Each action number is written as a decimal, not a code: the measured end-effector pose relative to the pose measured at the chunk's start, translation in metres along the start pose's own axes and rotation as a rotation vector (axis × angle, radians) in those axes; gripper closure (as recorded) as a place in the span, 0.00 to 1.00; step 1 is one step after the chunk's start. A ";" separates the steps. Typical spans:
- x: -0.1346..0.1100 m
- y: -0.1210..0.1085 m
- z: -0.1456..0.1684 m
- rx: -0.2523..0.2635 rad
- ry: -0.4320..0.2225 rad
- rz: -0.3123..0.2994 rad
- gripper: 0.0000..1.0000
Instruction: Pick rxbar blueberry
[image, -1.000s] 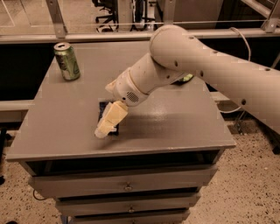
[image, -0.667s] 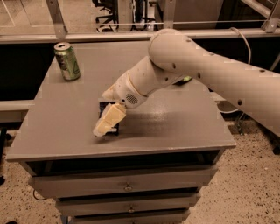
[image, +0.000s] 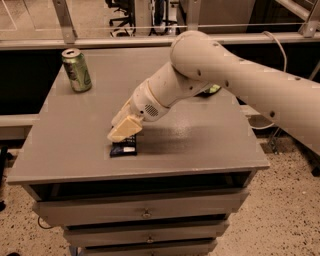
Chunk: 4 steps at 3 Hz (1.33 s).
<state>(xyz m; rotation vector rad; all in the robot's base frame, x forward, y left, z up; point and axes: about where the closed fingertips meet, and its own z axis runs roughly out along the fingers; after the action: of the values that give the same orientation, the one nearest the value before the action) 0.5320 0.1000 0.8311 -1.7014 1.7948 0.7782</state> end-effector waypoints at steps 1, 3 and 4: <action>0.000 -0.004 -0.007 0.005 0.008 0.004 0.87; 0.005 -0.006 -0.019 0.003 0.028 0.012 1.00; 0.003 -0.011 -0.022 0.002 0.029 0.014 0.82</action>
Offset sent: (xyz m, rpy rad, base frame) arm 0.0124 -0.0248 0.0153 -0.0324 0.0007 -0.0208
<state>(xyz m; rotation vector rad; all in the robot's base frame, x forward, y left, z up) 0.5425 0.0815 0.8435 -1.7084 1.8286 0.7606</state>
